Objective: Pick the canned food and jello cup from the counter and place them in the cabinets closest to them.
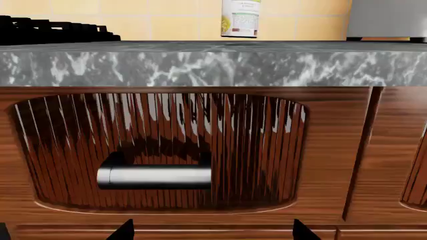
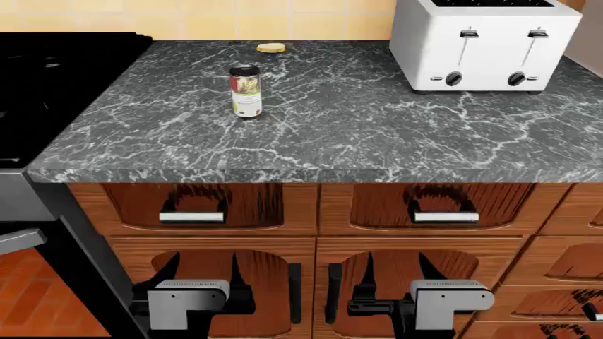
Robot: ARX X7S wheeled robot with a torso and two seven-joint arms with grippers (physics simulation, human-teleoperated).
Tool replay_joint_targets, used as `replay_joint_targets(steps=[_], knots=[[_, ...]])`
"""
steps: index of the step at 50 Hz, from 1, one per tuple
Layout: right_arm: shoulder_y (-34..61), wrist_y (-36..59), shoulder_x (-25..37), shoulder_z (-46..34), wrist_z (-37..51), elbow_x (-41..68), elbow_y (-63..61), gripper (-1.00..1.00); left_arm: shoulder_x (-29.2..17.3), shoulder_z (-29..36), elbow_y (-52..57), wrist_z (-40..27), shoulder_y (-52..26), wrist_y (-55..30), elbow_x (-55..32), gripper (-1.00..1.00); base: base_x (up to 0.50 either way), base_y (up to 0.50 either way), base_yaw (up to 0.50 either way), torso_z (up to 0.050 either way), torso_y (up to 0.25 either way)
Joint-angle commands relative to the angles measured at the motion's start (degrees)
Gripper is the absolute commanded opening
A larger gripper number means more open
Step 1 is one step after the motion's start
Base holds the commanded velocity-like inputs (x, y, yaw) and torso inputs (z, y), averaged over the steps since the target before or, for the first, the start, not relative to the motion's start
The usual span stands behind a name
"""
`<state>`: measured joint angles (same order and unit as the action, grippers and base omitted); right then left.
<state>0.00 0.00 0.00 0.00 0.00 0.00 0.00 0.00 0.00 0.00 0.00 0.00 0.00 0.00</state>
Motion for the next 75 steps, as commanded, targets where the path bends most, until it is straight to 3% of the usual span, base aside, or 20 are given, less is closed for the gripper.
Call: replay_joint_targets(steps=[1,11,17,24,29,37,65,75], knots=[[-0.61,0.46,0.83,-1.41,1.12,0.85,-1.52,1.0,-1.03,1.02,0.84,-1.09,0.94,2.2,-0.57,1.0,0.0,0.0,0.0,0.0,0.0],[-3.52,0.36,2.54,-3.54,3.98,2.8,-7.3,1.0,-4.28,3.5,7.4,-0.84,8.33,11.35,-0.98,1.0,0.0,0.0,0.0,0.025,0.0],[-3.31,11.2,4.61,-2.28,4.97,7.08,-23.91,1.0,-5.67,1.49,20.95,-0.8,5.58,-1.24,-9.15,1.0,0.0,0.0,0.0,0.05,0.0],[6.57,31.75,7.85,-1.65,8.2,8.65,-45.53,1.0,-7.33,-1.44,36.01,-5.67,-6.67,-17.64,-15.45,1.0,0.0,0.0,0.0,0.05,0.0],[9.72,40.14,8.93,-3.05,9.52,8.78,-54.21,1.0,-8.75,-2.14,40.13,-6.73,-9.25,-19.87,-16.03,1.0,0.0,0.0,0.0,0.05,0.0],[8.57,41.36,7.75,-0.09,9.37,13.2,-56.79,1.0,-9.88,-2.78,42.2,-9.61,-10.43,-25.66,-16.16,1.0,0.02,0.31,0.0,0.025,0.0],[8.43,40.69,9.51,-2.84,11.73,13.58,-56.33,1.0,-11.98,0.16,42.42,-12.65,-10.07,-24.02,-12.31,1.0,0.06,0.5,0.0,0.0,0.0],[8.34,39.35,11.87,-6.68,13.64,9.21,-56.98,1.0,-12.96,1.33,42.02,-13.02,-9.97,-23.33,-11.84,1.0,0.23,0.47,0.0,0.0,0.0]])
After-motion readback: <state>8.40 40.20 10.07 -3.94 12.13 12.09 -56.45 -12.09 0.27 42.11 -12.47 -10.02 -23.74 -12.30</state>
